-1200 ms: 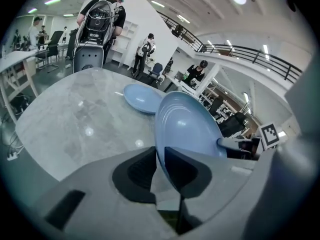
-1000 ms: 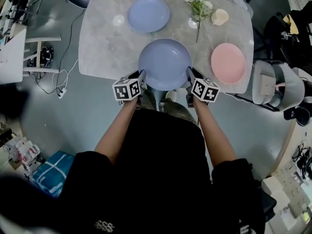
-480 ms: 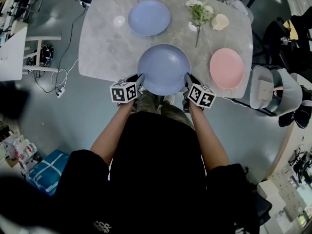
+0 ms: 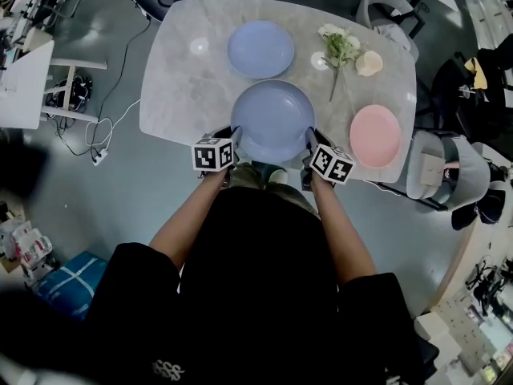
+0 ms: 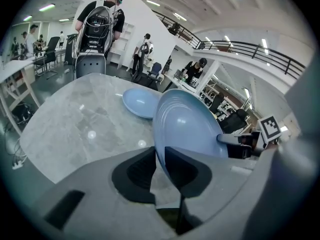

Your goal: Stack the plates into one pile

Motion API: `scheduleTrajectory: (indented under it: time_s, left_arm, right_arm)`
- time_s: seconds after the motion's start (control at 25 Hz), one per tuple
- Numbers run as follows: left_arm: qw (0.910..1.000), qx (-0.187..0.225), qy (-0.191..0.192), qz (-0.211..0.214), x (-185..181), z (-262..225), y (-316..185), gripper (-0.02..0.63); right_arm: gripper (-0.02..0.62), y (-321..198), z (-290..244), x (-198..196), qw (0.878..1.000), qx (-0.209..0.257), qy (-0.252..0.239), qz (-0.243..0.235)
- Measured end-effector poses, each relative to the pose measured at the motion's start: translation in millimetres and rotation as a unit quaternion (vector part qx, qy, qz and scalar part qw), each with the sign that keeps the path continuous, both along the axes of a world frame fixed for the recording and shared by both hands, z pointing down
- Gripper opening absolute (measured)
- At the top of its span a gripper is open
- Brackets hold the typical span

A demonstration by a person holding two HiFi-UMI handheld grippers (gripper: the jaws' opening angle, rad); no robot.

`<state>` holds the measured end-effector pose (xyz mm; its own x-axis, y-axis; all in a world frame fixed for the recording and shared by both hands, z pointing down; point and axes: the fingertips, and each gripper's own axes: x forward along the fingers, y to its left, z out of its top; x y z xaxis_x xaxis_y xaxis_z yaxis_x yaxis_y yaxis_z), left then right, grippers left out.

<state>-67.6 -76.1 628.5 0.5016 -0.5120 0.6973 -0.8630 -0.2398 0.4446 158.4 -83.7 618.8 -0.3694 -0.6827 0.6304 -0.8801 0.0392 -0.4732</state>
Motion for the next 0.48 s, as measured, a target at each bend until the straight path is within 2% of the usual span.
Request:
scheduleTrajectory:
  time_s: [0.28,0.48]
  left_arm:
    - [0.9998,-0.01,0.018,-0.005,-22.8,2.0,-32.2,0.066]
    - [0.9999,-0.01,0.011,0.007,-27.3,3.5,-71.2,0.066]
  right_arm:
    - [0.026,-33.3,-1.2,-22.4,1.0,-0.01,0.015,0.003]
    - [0.026,-63.8,2.8,-25.8,0.999,-0.017,0.021,0.018]
